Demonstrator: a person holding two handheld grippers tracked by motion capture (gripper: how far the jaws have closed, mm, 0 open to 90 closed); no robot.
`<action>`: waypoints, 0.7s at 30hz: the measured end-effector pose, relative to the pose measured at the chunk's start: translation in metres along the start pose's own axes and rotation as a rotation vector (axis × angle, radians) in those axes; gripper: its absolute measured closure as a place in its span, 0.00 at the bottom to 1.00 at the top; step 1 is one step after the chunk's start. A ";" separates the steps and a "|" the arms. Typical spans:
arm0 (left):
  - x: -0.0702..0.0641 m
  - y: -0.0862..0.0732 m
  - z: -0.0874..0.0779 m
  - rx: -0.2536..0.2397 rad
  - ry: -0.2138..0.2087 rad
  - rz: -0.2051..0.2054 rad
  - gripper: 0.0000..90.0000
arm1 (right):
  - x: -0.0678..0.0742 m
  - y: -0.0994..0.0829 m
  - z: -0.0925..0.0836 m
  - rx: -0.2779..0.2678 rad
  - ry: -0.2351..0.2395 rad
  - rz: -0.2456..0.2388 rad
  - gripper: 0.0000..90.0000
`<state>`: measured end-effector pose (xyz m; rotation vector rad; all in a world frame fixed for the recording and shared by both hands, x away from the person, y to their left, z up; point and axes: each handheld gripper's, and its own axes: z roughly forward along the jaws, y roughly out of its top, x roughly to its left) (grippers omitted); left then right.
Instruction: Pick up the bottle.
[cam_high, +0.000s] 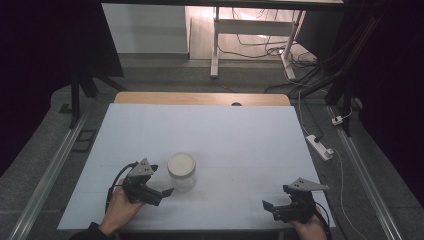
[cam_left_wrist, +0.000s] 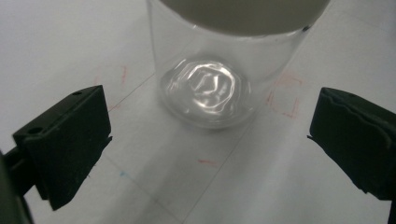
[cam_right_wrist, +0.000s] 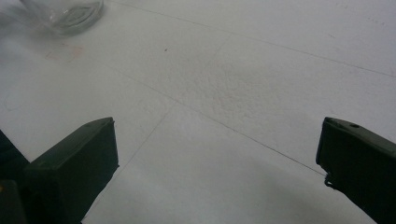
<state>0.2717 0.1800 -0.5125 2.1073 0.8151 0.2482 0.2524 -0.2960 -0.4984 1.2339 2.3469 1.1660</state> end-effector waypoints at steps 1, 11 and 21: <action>0.001 0.001 0.001 0.000 -0.009 0.003 0.00 | 0.000 0.000 0.000 0.000 0.000 0.001 0.00; 0.006 0.012 0.023 -0.008 -0.035 0.049 0.00 | -0.001 0.000 0.000 0.001 0.003 0.004 0.00; 0.004 0.025 0.043 0.004 -0.037 0.093 0.00 | -0.001 0.000 0.000 0.001 0.007 0.006 0.00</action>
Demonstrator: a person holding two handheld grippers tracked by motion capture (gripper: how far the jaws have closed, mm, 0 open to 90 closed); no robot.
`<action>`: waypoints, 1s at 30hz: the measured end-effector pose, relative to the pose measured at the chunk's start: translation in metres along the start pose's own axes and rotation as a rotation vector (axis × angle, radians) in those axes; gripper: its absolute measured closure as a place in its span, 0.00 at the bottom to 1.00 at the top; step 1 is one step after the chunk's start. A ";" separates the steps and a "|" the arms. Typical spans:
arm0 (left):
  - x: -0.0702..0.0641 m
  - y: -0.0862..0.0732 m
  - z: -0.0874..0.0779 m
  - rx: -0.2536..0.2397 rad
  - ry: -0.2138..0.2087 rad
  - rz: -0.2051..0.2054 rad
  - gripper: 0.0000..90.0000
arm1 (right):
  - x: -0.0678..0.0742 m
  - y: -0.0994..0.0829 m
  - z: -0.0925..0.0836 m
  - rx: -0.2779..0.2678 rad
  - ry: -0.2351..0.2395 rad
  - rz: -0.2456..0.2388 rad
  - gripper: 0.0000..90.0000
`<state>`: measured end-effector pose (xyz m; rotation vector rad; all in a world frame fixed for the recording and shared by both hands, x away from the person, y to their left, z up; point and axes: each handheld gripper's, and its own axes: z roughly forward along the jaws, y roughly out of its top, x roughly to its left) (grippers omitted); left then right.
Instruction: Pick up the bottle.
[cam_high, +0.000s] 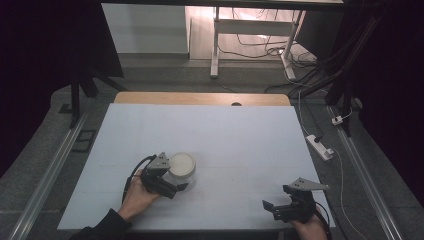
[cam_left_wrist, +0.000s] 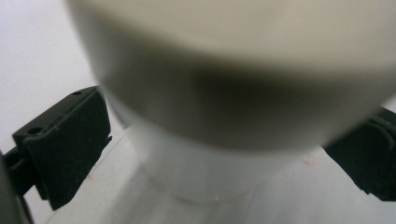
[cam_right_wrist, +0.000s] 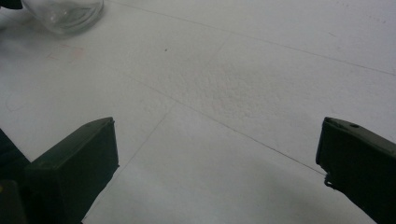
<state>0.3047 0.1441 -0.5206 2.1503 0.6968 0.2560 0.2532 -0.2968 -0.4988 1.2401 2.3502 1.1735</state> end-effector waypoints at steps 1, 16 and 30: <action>0.000 0.001 0.001 0.003 0.001 0.002 0.00 | 0.000 0.000 0.000 0.000 0.000 0.000 0.00; 0.001 0.009 -0.001 -0.009 -0.012 0.042 0.08 | 0.001 0.000 0.000 0.000 0.001 -0.005 0.00; 0.000 0.011 -0.001 0.004 -0.008 0.044 0.08 | 0.001 0.000 0.000 -0.003 0.001 -0.011 0.00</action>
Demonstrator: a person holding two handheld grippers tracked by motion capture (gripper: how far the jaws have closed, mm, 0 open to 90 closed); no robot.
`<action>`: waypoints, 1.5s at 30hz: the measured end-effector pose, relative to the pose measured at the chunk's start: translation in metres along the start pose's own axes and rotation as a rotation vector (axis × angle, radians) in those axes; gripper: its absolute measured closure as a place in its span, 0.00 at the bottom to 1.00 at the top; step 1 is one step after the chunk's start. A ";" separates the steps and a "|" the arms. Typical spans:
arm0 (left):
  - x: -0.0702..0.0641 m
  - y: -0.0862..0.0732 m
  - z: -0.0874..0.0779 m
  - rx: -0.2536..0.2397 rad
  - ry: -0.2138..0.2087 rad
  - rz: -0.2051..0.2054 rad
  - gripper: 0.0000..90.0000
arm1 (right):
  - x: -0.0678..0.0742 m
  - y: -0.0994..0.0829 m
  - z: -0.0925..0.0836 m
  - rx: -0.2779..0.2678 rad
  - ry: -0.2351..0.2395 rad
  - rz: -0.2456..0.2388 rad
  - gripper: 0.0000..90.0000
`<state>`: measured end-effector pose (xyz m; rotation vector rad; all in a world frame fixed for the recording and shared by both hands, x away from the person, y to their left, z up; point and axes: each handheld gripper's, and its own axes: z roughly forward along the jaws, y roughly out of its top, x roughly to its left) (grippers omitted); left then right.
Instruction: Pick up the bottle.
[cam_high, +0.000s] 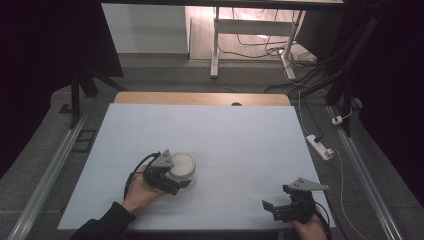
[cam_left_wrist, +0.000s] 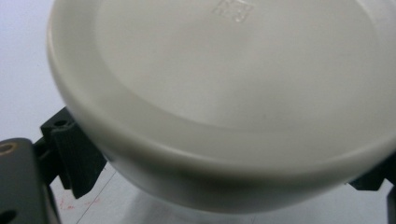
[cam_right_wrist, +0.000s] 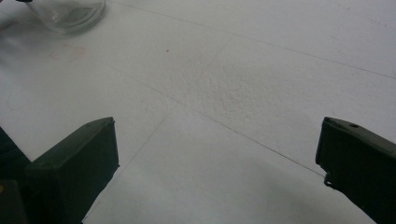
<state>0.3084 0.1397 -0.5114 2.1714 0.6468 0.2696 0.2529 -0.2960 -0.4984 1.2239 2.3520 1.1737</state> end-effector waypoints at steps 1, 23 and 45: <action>0.000 0.000 0.000 0.000 0.001 -0.002 0.08 | 0.000 0.000 0.000 0.000 0.000 0.000 0.00; -0.011 0.026 -0.018 -0.036 -0.030 0.055 0.08 | 0.000 0.001 0.001 -0.004 -0.001 -0.005 0.00; -0.023 0.081 -0.022 -0.054 -0.080 0.126 0.08 | 0.001 0.002 0.002 -0.004 0.006 -0.009 0.00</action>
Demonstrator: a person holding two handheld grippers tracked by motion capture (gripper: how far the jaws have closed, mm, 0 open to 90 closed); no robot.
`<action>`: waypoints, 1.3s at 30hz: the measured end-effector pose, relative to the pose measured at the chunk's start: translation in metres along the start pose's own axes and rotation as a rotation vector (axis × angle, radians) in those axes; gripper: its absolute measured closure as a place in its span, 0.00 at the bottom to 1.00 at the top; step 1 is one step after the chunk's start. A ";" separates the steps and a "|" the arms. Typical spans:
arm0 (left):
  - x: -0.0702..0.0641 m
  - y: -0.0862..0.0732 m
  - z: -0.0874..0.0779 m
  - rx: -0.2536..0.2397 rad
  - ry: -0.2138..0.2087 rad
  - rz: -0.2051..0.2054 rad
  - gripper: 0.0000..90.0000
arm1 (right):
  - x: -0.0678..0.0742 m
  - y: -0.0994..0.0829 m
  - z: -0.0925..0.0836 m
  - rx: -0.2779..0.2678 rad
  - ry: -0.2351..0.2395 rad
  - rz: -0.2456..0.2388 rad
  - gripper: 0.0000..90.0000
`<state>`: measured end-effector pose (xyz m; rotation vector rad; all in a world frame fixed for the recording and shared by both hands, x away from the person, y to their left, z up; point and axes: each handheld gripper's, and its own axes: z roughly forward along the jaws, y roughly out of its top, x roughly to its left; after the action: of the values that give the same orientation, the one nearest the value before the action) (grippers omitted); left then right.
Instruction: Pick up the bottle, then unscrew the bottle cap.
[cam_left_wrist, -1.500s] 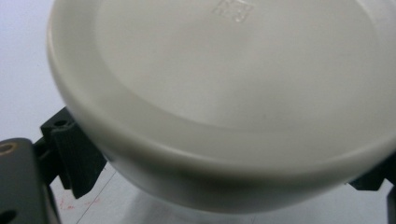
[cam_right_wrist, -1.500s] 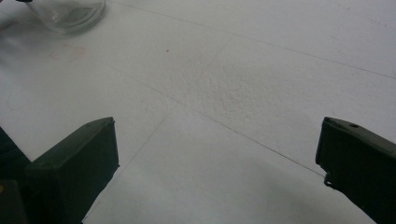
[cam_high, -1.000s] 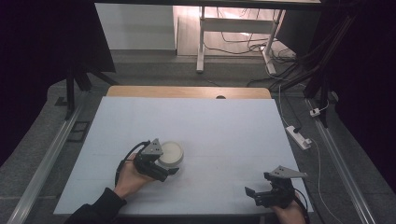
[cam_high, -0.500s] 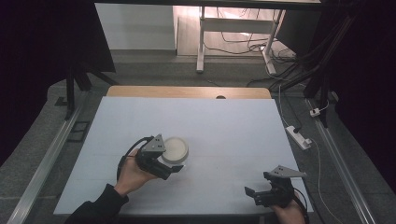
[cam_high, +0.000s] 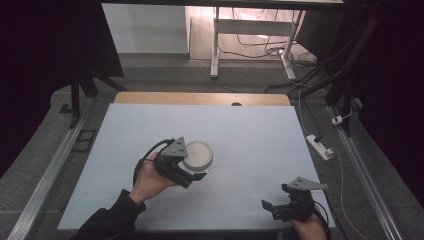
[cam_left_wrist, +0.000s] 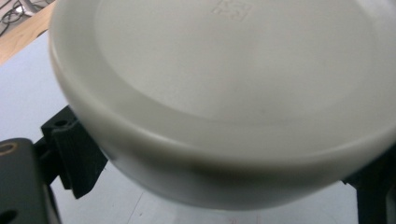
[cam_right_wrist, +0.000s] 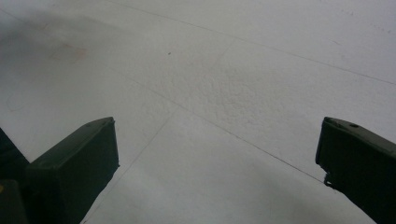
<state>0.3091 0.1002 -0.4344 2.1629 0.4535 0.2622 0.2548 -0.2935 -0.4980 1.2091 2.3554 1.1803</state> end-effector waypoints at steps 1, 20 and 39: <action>0.000 0.001 0.000 0.001 -0.004 0.002 0.08 | 0.000 0.000 0.000 0.000 0.000 -0.001 0.00; -0.005 0.005 0.005 0.024 -0.032 0.013 0.08 | 0.002 0.000 -0.001 -0.010 -0.006 -0.024 0.00; -0.004 -0.002 0.008 0.023 -0.041 -0.010 0.08 | 0.010 0.009 -0.004 -0.074 0.013 -0.064 0.00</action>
<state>0.3081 0.0938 -0.4409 2.1840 0.4465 0.2077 0.2512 -0.2848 -0.4876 1.0974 2.3202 1.2464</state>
